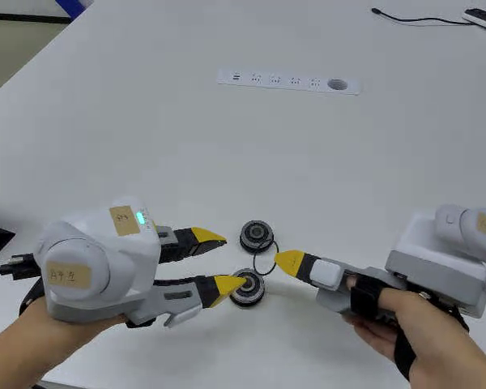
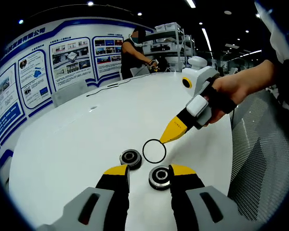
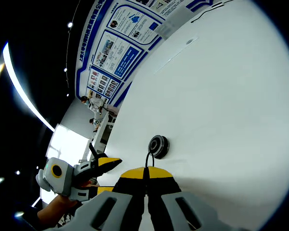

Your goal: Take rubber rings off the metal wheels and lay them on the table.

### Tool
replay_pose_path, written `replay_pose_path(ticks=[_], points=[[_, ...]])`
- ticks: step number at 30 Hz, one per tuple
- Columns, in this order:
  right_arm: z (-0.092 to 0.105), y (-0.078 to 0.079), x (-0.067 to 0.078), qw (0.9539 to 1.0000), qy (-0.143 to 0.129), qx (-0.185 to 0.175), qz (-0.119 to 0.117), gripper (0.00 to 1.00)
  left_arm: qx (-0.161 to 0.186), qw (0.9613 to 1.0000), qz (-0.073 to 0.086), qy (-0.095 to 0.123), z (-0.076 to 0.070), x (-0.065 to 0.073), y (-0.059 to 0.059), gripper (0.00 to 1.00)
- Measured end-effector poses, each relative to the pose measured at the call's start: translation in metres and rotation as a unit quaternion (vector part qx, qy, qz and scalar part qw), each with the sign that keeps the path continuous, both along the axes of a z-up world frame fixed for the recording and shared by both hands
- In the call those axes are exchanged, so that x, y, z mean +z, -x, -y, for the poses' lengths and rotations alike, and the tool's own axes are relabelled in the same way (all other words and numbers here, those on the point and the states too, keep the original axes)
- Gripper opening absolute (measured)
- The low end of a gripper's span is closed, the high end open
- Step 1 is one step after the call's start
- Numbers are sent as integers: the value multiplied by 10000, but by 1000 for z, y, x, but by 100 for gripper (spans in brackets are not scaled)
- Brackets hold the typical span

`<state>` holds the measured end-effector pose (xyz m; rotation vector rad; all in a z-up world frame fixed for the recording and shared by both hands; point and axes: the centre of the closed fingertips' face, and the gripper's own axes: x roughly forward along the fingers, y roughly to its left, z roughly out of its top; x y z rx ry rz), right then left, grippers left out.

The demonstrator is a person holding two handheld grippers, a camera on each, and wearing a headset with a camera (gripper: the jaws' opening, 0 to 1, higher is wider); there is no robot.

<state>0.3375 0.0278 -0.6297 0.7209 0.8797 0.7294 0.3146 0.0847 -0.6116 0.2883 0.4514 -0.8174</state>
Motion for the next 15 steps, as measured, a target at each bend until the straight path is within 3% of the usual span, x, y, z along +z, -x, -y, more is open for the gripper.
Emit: replay_pose_path(ticks=[4,7,9,15], points=[[19,-7,-8,9994,119,-309,-77,1,33,10000,27,-12,0,1,-2,37],[32,-10,-18,9984,321,-452,-147,1,193,9994,-8,272,-1,4,-4,37],[42,-9,-26,9963,660,-527,-183,1,210,9995,-9,239,-3,2,-4,37],[60,-11,-32,9923,833,-884,-247,2,199,9994,34,276,-1,5,-3,39]])
